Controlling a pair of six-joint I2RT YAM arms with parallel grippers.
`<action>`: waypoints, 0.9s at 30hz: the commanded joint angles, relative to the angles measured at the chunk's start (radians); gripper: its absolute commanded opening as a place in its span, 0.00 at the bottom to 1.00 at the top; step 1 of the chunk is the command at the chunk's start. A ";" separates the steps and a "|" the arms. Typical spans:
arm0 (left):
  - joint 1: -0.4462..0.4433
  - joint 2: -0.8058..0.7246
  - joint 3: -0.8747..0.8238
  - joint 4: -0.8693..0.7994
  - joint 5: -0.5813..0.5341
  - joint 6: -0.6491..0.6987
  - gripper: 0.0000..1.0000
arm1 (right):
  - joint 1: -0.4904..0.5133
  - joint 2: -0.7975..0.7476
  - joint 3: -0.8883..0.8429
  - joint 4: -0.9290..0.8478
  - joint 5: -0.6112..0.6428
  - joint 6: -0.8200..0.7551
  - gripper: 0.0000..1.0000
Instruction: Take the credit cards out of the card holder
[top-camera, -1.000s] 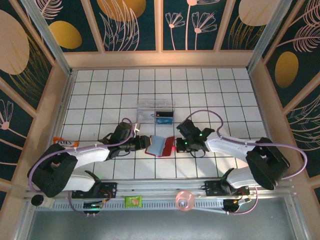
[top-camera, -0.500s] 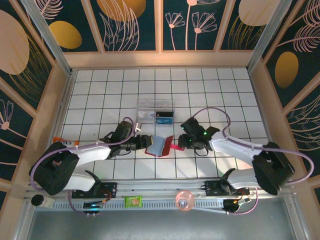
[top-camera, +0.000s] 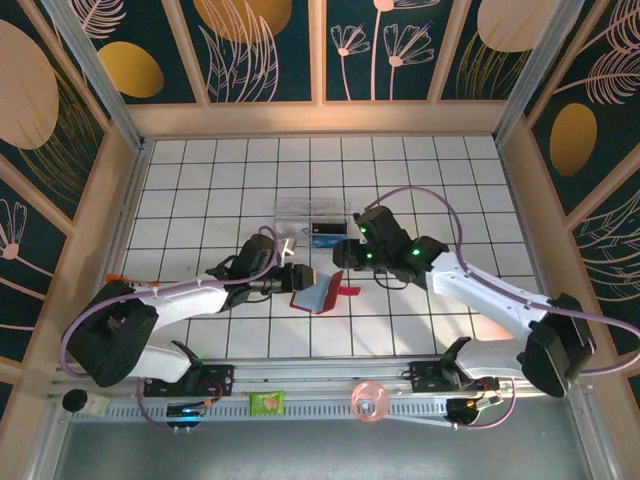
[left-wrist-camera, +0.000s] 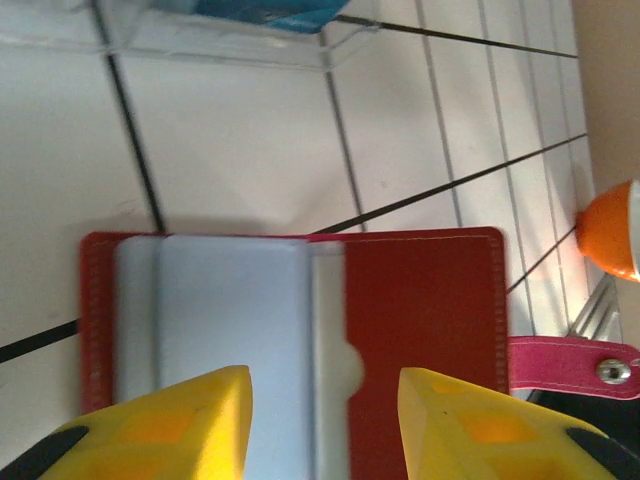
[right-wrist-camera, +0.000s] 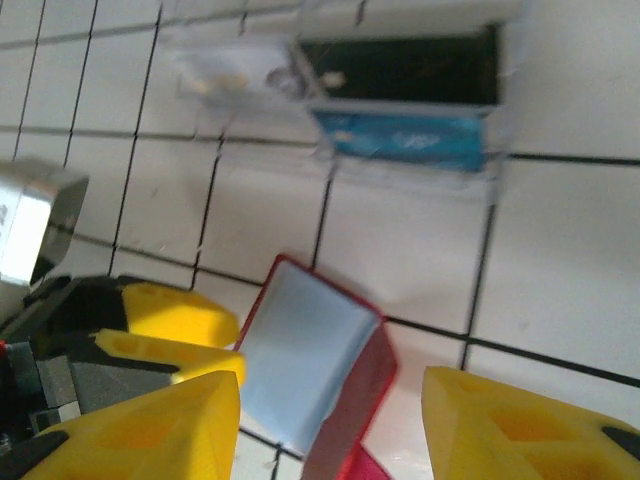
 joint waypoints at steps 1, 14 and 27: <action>-0.003 0.000 0.009 -0.053 -0.024 0.023 0.43 | 0.029 0.031 -0.011 0.062 -0.109 0.002 0.48; 0.007 -0.060 -0.033 -0.157 -0.172 0.029 0.50 | 0.036 0.101 -0.150 0.074 -0.095 -0.028 0.23; 0.056 -0.035 -0.118 0.023 -0.059 0.003 0.68 | 0.025 0.175 -0.260 0.146 0.029 -0.005 0.13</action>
